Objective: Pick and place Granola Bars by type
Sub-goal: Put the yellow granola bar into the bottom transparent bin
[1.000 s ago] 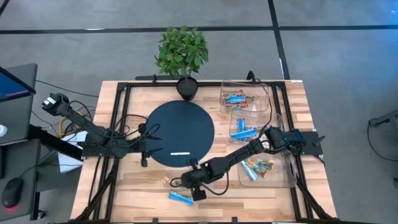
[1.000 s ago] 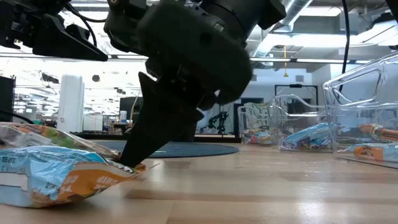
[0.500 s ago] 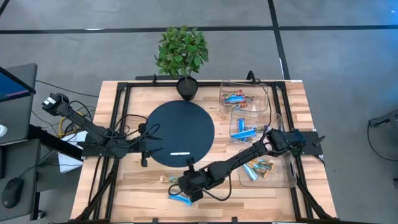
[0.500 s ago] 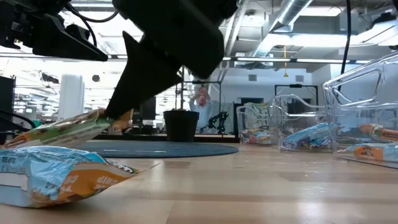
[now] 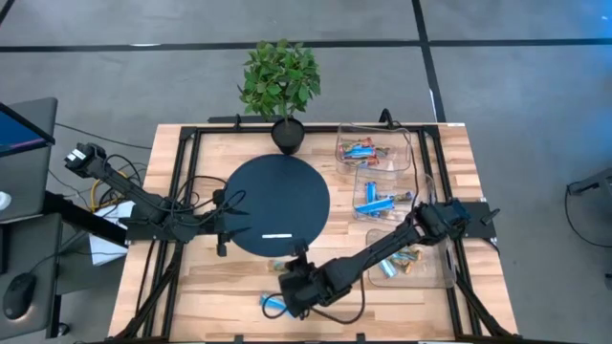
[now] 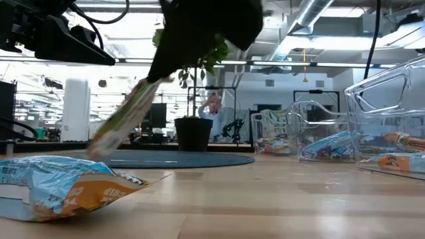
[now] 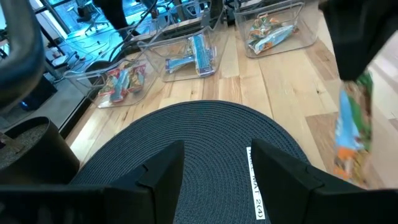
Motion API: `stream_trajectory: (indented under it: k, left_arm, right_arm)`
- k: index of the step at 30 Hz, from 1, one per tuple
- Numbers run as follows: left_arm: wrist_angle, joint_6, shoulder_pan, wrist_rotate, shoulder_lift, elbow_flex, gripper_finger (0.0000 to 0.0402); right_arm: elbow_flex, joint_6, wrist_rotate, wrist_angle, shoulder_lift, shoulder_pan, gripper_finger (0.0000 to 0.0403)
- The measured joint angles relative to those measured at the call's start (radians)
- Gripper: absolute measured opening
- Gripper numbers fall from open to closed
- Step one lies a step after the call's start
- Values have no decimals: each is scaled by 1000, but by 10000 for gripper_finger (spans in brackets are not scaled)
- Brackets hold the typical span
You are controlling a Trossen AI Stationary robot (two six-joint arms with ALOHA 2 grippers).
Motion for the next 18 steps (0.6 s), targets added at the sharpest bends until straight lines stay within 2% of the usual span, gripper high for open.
stream_trajectory:
  k: [5,9,18]
  left_arm:
    - [0,0,0,0,0,0,182]
    - [0,0,0,0,0,0,182]
    - [0,0,0,0,0,0,183]
  right_arm:
    - [58,71,85,-138,0,22,0]
    - [82,153,84,-240,0,34,0]
    - [77,436,-166,-483,9,33,0]
